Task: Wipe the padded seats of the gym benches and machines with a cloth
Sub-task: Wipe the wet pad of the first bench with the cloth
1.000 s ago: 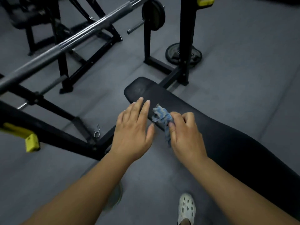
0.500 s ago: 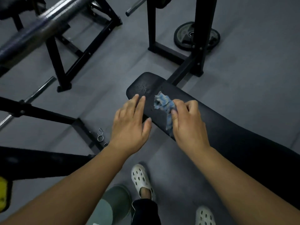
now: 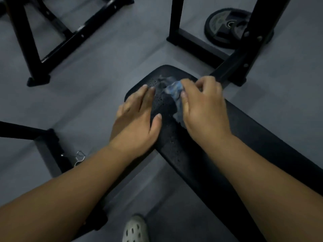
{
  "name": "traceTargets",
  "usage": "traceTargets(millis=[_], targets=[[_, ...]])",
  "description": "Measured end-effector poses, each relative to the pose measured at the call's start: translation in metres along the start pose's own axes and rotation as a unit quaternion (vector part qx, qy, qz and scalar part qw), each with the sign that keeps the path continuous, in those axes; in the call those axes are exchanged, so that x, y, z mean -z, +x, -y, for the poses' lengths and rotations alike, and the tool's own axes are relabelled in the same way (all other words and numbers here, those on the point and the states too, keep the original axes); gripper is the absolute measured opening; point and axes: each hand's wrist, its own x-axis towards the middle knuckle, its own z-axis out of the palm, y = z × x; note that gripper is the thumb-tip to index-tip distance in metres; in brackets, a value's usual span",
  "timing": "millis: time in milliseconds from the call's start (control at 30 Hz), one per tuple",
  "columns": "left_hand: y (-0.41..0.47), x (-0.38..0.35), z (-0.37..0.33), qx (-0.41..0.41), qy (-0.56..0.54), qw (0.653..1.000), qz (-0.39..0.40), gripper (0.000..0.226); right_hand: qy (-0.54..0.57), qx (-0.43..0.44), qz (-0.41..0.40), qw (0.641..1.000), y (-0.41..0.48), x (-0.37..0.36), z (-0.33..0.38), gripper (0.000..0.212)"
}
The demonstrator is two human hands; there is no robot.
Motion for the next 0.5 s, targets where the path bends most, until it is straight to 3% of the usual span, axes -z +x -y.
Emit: traceTargets(millis=[100, 200, 333, 500], targets=[[0.026, -0.038, 0.023, -0.010, -0.034, 0.999, -0.033, 0.068, -0.057, -0.001, 0.087, 0.995, 0.024, -0.052, -0.003, 0.054], [0.052, -0.066, 0.048, -0.021, -0.007, 0.999, -0.048, 0.068, -0.084, 0.004, 0.124, 0.989, 0.036, -0.091, -0.003, 0.060], [0.076, -0.086, 0.067, -0.012, -0.001, 0.999, -0.030, 0.069, -0.153, 0.020, 0.135, 0.979, 0.064, -0.122, -0.001, 0.063], [0.076, -0.093, 0.069, 0.003, -0.030, 0.998, -0.046, 0.075, -0.136, 0.053, 0.119, 0.982, 0.122, -0.142, 0.005, 0.057]])
